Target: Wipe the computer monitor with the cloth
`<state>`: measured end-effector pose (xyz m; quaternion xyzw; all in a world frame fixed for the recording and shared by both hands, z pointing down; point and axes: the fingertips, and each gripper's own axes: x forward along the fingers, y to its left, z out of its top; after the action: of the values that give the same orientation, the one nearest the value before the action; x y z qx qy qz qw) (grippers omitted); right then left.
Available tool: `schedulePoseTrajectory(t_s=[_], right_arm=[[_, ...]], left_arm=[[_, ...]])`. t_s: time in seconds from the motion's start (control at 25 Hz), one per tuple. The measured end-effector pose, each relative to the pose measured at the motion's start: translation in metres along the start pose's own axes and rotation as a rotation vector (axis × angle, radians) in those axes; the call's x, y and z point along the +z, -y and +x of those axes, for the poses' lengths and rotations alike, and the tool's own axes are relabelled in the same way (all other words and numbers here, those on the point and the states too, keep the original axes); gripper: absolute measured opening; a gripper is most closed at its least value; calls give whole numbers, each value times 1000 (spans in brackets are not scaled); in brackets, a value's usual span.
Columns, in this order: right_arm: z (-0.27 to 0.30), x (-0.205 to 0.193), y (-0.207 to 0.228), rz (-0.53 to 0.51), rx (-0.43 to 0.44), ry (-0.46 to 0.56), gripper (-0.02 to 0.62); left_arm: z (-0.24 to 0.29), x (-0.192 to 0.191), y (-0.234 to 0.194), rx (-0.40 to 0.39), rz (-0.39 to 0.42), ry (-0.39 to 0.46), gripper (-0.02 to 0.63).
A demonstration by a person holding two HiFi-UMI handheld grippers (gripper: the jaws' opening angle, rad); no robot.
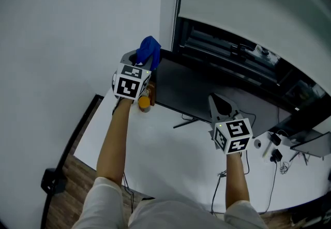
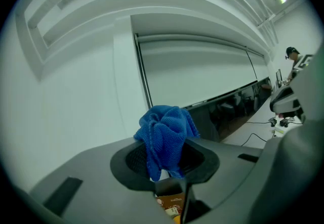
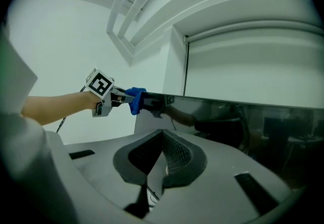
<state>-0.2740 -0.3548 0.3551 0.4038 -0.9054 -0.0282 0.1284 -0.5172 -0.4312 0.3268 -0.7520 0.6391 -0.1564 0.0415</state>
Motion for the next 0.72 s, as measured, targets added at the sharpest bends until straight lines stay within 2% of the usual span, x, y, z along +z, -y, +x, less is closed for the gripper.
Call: schedulePoseTrajectory(t_s=[0.16,0.4,0.72], right_arm=[[7,-10,-5,-1,12,-20,15],[8,-21,-7,2,17,-42,15],[-4,-39,-4,17,11,-67,15]], left_arm=[[1,-10,9,-29,-12,29,115],[2,-22,11,-14,-65,24,112],[5,-89,42,-40,-60,-118,110]])
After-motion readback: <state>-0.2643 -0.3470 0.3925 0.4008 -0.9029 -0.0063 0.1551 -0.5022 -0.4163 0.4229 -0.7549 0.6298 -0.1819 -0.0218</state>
